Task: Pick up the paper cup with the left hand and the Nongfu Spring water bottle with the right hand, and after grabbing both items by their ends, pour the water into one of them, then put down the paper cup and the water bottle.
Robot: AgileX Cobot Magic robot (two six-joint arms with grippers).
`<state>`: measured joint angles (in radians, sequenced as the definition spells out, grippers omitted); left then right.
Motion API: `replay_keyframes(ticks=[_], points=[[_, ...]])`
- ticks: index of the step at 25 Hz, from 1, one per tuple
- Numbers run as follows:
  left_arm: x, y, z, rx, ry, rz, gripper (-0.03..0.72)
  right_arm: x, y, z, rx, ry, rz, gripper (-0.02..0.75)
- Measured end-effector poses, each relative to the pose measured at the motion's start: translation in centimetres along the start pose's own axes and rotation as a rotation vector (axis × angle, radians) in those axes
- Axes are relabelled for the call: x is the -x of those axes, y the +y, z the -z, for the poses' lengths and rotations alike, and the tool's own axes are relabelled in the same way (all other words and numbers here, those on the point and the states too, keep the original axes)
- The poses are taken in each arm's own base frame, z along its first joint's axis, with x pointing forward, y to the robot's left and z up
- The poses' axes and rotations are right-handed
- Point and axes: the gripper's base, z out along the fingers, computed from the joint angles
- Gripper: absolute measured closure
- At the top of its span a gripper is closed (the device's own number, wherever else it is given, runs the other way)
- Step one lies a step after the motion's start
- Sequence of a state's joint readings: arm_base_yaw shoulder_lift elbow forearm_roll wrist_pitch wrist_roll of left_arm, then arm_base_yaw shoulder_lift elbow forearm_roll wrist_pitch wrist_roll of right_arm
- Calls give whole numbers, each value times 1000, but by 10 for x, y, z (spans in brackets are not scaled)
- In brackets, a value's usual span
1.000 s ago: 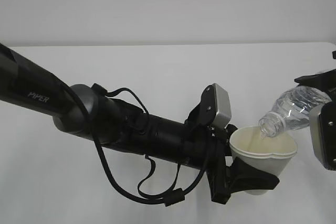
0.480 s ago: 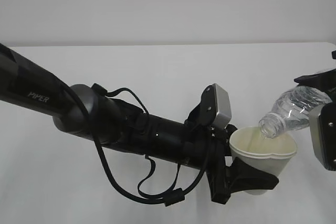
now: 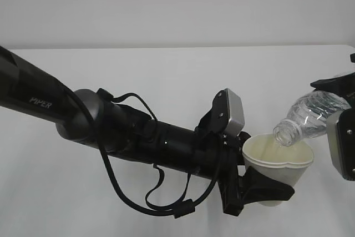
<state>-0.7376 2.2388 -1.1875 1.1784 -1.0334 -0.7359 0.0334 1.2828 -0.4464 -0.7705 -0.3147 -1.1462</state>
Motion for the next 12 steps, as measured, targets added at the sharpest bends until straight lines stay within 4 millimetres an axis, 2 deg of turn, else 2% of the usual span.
replay_keyframes(ticks=[12], points=[[0,0,0,0,0,0,268,0,0,0,0,0,4,335]])
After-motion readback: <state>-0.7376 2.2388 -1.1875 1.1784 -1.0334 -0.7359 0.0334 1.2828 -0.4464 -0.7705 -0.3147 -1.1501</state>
